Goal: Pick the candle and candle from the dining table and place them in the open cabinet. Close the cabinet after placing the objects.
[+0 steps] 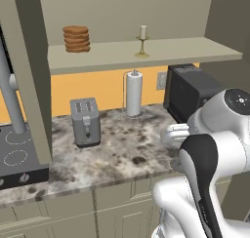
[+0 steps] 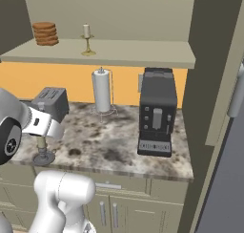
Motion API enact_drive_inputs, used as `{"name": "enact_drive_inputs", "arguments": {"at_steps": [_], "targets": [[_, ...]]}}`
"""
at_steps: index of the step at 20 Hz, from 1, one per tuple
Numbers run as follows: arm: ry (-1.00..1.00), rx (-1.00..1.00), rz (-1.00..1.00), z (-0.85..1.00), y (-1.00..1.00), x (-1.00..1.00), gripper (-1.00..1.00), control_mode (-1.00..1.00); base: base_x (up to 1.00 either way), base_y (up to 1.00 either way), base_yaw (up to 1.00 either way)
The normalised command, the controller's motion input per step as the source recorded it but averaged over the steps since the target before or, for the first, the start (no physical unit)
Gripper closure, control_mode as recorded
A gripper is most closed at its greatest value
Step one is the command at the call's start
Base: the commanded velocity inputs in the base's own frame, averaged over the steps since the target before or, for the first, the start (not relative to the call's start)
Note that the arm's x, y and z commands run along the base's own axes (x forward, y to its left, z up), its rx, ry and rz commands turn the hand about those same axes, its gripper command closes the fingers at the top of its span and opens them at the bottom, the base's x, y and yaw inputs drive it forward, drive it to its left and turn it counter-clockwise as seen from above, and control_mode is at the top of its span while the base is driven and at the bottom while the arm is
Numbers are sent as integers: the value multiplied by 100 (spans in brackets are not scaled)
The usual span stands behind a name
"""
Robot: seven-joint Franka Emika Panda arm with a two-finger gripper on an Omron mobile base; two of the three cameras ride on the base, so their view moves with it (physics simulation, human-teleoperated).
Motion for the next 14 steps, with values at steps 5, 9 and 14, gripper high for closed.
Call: {"name": "enact_drive_inputs", "arguments": {"at_steps": [5,9,14], "targets": [[-6,0,1,0,0,1,100,-100,2,0,0],[-27,0,8,34,-5,0,100,-100,0,0,0],[-21,0,8,47,-6,4,100,-100,0,0,0]]}}
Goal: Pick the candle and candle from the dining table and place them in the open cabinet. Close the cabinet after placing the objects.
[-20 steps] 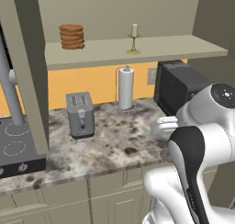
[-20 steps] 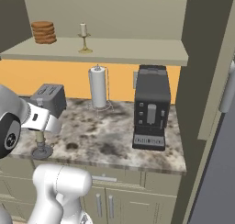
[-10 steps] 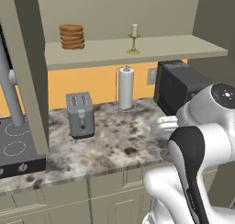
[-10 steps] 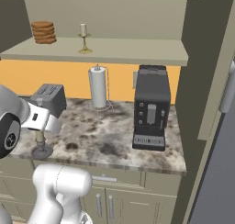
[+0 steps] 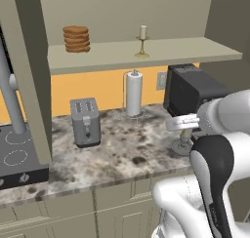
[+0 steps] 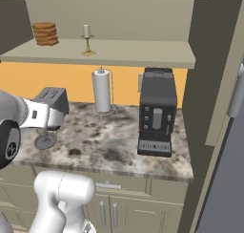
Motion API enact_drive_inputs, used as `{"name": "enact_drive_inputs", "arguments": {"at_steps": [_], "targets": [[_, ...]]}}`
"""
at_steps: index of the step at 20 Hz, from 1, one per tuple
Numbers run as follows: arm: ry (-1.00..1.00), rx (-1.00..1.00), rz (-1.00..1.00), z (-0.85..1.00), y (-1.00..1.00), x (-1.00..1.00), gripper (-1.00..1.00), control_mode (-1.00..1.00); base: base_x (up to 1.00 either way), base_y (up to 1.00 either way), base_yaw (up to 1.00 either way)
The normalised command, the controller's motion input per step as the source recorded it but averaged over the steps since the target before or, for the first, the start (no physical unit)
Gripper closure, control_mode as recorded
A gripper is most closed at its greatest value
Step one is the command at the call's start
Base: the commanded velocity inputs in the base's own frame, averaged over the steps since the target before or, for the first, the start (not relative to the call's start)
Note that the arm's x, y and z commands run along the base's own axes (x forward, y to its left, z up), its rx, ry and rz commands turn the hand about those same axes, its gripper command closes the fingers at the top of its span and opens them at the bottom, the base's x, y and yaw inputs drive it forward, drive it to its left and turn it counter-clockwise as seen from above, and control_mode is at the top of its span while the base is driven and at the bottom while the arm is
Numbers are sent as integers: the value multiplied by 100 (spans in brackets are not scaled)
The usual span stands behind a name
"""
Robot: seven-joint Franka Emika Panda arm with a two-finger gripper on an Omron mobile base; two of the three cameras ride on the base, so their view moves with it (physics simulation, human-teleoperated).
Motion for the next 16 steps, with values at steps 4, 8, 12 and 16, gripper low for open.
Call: {"name": "enact_drive_inputs", "arguments": {"at_steps": [4,8,12,16], "targets": [[-14,0,7,47,-11,5,100,-100,0,0,0],[-12,0,10,51,-12,0,100,-100,0,0,0],[-6,0,10,52,0,4,100,-100,0,0,0],[-1,-4,11,45,0,8,100,-100,0,0,0]]}}
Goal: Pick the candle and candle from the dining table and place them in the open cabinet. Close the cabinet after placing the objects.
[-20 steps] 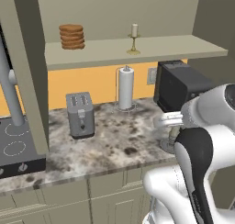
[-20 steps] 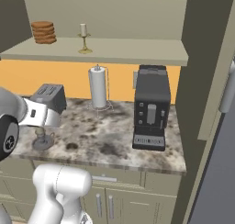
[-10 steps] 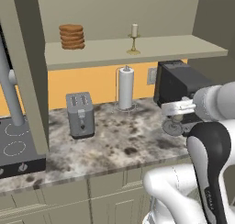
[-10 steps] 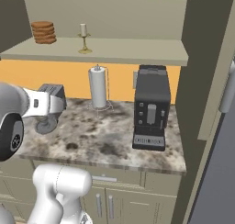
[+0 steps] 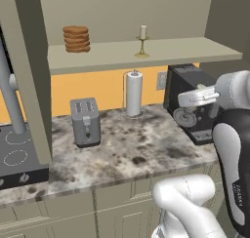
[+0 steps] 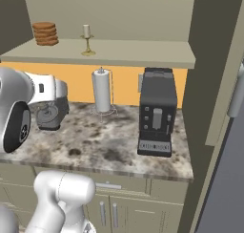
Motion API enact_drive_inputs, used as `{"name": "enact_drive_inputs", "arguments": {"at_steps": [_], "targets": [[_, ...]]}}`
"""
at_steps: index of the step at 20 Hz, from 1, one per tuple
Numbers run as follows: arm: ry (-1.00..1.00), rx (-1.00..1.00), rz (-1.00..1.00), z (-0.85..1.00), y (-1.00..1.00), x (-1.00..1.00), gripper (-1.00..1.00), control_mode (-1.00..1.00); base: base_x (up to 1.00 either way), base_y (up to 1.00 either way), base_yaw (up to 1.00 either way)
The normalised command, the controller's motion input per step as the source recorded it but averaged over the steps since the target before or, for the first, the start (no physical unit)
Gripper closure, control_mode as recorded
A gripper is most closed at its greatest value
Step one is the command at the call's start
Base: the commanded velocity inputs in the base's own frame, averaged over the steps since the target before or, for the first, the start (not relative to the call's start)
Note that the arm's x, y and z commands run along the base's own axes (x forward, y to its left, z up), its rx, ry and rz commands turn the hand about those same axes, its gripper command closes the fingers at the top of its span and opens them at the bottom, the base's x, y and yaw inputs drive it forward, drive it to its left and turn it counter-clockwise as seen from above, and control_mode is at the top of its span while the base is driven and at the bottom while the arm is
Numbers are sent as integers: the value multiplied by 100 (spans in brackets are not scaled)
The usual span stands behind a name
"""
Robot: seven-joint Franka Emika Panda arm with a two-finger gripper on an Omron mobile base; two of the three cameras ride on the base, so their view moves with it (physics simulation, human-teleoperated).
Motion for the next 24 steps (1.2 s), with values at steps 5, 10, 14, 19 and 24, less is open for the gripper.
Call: {"name": "enact_drive_inputs", "arguments": {"at_steps": [5,10,14,19,24], "targets": [[0,-9,2,26,-22,22,100,-100,0,0,0],[-6,-7,0,18,-35,4,100,-100,0,0,0],[-8,0,0,1,-23,15,100,-100,0,0,0],[0,0,0,24,-22,35,100,-100,0,0,0],[0,0,-2,28,-17,39,100,-100,0,0,0]]}}
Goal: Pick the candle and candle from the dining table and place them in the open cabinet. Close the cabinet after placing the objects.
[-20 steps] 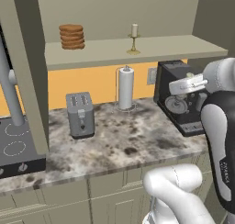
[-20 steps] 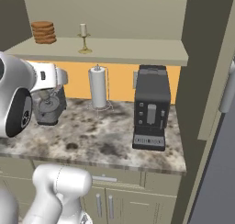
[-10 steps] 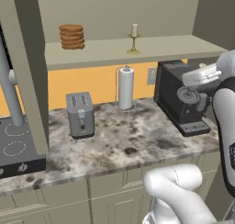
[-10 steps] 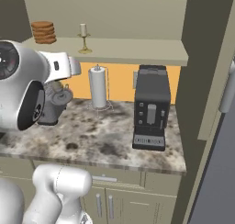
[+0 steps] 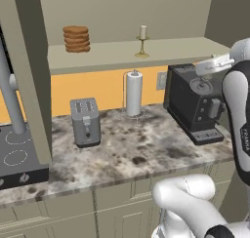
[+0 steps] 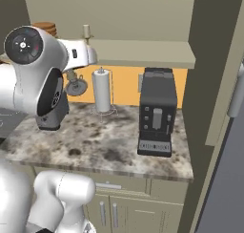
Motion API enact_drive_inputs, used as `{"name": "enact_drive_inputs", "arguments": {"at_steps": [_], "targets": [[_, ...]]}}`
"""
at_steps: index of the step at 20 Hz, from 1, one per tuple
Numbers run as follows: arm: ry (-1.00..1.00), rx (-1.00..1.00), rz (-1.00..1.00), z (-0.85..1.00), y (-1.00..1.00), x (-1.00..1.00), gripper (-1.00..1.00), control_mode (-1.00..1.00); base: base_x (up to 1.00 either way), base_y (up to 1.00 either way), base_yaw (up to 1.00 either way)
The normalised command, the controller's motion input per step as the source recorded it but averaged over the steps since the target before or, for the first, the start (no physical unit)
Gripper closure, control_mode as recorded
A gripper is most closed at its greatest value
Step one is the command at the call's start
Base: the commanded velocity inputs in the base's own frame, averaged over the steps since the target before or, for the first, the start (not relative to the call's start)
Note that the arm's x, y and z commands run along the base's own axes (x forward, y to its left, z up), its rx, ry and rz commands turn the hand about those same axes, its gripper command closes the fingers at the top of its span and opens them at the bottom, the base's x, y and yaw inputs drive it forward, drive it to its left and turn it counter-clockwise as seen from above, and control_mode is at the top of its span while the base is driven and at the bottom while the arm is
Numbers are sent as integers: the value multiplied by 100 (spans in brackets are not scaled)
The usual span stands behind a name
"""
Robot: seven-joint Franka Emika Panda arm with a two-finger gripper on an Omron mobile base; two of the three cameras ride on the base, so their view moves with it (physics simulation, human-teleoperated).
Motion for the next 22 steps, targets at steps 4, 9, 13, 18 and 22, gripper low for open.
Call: {"name": "enact_drive_inputs", "arguments": {"at_steps": [4,9,13,18,22], "targets": [[0,0,0,21,-3,43,100,-100,0,0,0],[-1,3,0,4,0,47,100,-100,0,0,0],[-3,1,0,0,0,51,100,-100,0,0,0],[0,0,0,3,-5,48,100,-100,0,0,0],[0,0,-1,11,-15,36,100,-100,0,0,0]]}}
